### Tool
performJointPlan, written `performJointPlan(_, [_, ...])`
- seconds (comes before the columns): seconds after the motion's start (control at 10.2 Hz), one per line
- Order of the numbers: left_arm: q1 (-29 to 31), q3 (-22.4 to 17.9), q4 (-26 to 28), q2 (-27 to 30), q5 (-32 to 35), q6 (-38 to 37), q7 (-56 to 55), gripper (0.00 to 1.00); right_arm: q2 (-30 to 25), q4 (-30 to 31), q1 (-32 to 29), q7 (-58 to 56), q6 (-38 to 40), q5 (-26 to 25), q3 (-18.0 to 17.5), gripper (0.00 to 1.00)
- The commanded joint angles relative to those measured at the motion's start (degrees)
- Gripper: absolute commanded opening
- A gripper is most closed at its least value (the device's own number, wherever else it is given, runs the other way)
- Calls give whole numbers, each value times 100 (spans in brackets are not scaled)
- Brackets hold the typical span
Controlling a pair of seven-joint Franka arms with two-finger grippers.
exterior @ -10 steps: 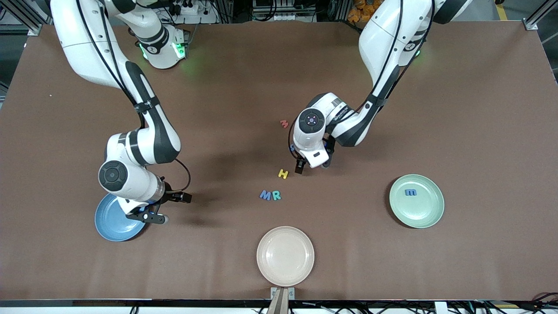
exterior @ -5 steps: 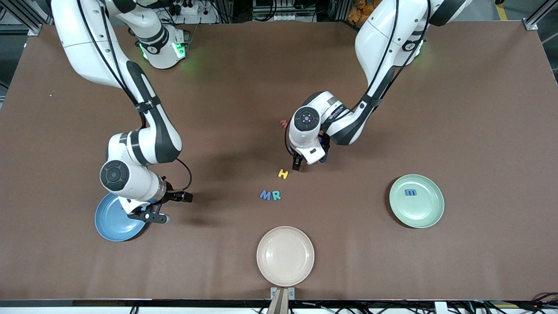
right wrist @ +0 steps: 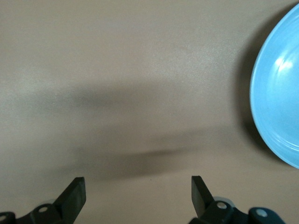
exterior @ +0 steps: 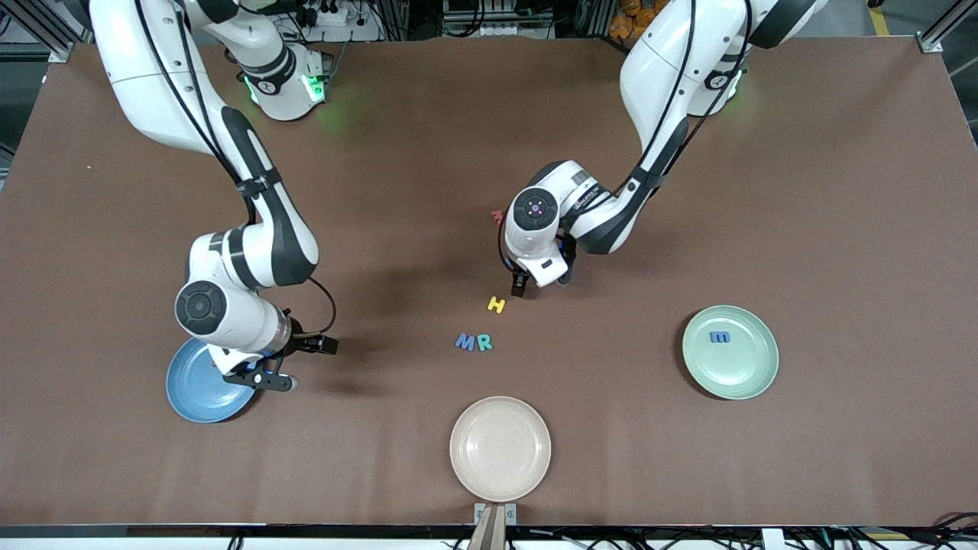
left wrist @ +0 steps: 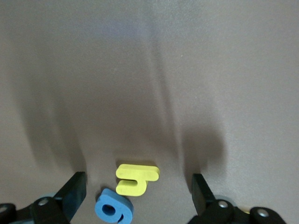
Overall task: Sort uppercase to blue plate, lowercase to green plate
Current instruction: 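Lower the left gripper and grasp the yellow h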
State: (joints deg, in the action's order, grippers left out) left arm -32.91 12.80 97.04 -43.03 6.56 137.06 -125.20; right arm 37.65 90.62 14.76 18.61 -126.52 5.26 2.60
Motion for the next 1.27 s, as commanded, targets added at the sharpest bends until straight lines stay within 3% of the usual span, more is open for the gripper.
performJointPlan(0.0, [4,29,-36,-39,100,13,-267,96,-12,-53,-25,-77,84,54,-23,100])
performJointPlan(0.88, [57,29,-27,76,108,-400,-391,78,5,-106,-8,11,57,71,-32,100])
performJointPlan(1.17, [74,38,-27,76,275,-409,-391,66,40,-150,88,176,40,80,-40,100])
